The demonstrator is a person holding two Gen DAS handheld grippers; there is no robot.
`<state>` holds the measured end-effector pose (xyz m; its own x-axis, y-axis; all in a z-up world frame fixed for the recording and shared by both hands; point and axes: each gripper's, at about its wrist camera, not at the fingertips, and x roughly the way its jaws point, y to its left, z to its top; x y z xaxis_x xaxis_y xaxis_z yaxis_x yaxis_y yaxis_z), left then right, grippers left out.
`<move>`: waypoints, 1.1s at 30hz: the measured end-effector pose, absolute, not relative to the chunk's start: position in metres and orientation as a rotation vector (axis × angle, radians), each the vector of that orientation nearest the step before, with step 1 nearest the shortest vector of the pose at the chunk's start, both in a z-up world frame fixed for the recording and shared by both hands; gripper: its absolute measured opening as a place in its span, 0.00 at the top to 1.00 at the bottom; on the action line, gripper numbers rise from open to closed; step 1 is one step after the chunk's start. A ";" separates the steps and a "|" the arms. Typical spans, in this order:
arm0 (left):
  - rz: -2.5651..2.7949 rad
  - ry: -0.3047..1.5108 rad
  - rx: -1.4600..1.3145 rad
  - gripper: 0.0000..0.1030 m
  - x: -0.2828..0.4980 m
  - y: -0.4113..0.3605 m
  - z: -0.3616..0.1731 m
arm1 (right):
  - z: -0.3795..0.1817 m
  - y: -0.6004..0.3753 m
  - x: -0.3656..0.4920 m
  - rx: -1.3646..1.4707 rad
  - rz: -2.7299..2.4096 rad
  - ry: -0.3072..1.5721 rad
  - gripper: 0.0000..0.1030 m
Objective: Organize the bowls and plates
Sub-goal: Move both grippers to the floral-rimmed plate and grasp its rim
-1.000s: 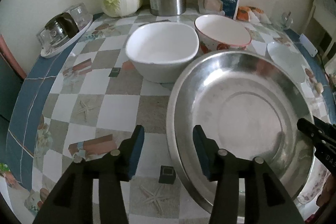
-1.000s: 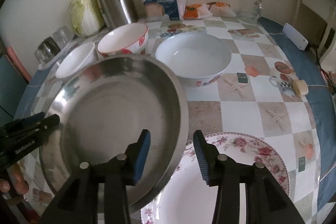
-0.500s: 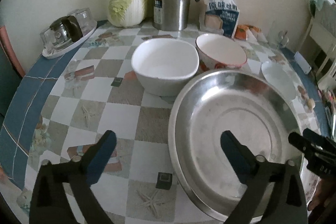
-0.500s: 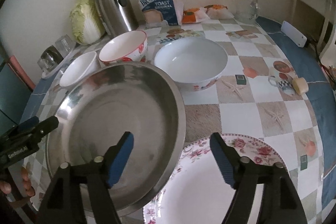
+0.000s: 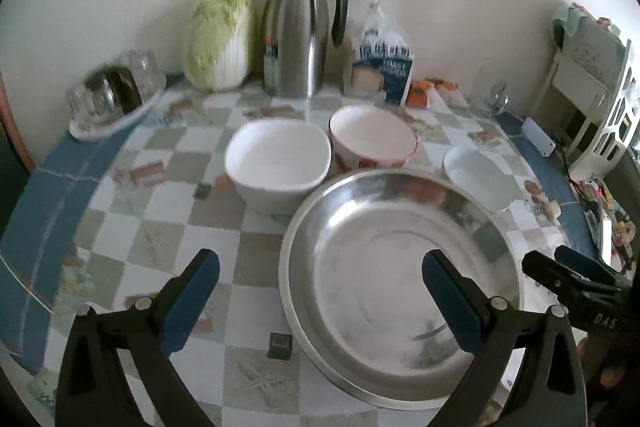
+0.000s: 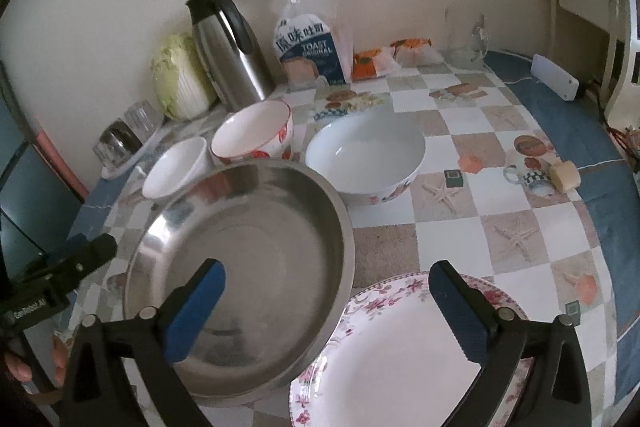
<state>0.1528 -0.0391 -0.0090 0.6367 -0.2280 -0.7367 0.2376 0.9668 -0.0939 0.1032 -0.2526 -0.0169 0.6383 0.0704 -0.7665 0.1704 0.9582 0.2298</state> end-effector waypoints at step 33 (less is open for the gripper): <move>-0.636 1.309 -0.048 0.22 0.055 -0.171 -0.029 | -0.046 -0.367 0.021 0.493 -0.298 1.080 0.38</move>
